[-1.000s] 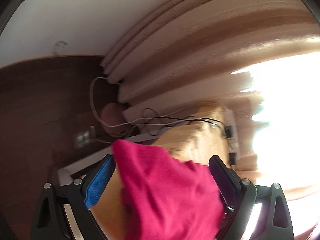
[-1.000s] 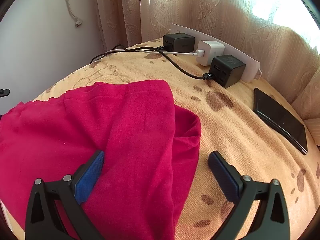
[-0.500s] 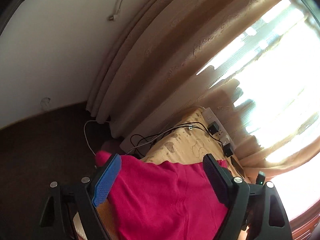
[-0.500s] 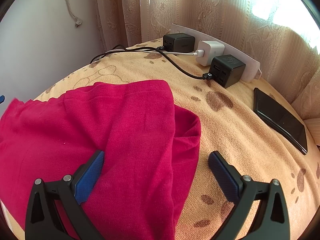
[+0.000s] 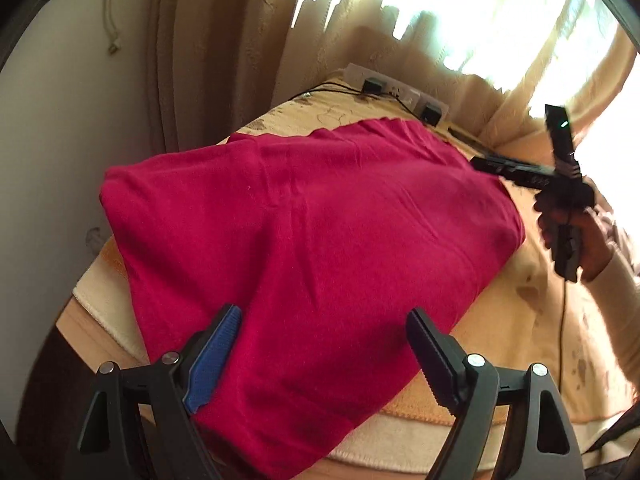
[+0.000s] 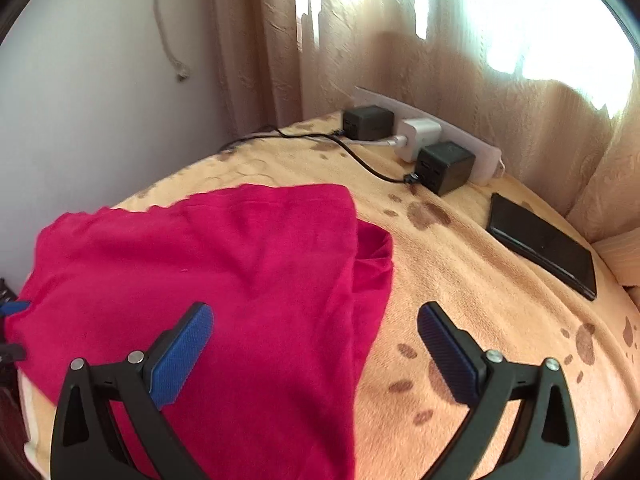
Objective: Fold clothes
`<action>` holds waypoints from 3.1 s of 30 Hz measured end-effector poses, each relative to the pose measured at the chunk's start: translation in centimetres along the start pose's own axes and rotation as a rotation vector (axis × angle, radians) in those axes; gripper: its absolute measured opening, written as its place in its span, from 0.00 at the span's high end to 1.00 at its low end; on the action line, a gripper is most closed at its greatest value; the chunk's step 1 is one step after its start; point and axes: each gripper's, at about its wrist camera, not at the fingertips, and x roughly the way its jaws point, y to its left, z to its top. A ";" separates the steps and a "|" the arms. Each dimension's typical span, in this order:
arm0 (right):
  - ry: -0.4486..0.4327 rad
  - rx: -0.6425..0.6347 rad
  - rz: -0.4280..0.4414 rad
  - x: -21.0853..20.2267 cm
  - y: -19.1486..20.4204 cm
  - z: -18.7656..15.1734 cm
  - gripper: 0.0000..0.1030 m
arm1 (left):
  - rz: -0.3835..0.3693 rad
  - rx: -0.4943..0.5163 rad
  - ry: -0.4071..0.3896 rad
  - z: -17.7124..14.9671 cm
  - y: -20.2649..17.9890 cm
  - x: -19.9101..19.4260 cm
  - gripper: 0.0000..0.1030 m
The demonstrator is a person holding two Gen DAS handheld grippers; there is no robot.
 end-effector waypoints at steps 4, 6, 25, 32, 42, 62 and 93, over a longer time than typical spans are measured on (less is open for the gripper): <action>-0.070 -0.162 0.137 -4.5 2.6 -3.2 0.01 | -0.051 -0.036 -0.066 0.4 -1.0 -1.9 0.17; -0.023 -0.188 0.197 -4.6 3.1 -4.9 0.01 | -0.113 -0.024 -0.083 0.3 -2.1 -2.1 0.17; -0.007 -0.057 0.110 -4.3 1.9 -2.7 0.00 | -0.104 -0.048 -0.157 1.5 -4.0 -1.5 0.16; 0.115 -0.262 0.142 -0.1 8.1 -5.0 0.01 | -0.030 0.037 -0.083 0.1 -6.4 3.1 0.16; 0.186 -0.380 0.208 -0.3 6.9 -6.0 0.00 | -0.082 0.032 -0.040 1.7 -5.3 1.3 0.16; 0.224 0.035 -0.057 12.5 1.3 5.1 0.01 | 0.207 -0.270 -0.150 7.7 3.0 6.3 0.15; -0.065 0.042 0.003 -10.6 4.8 -8.3 0.00 | 0.508 -0.223 -0.223 2.1 -13.6 -2.3 0.06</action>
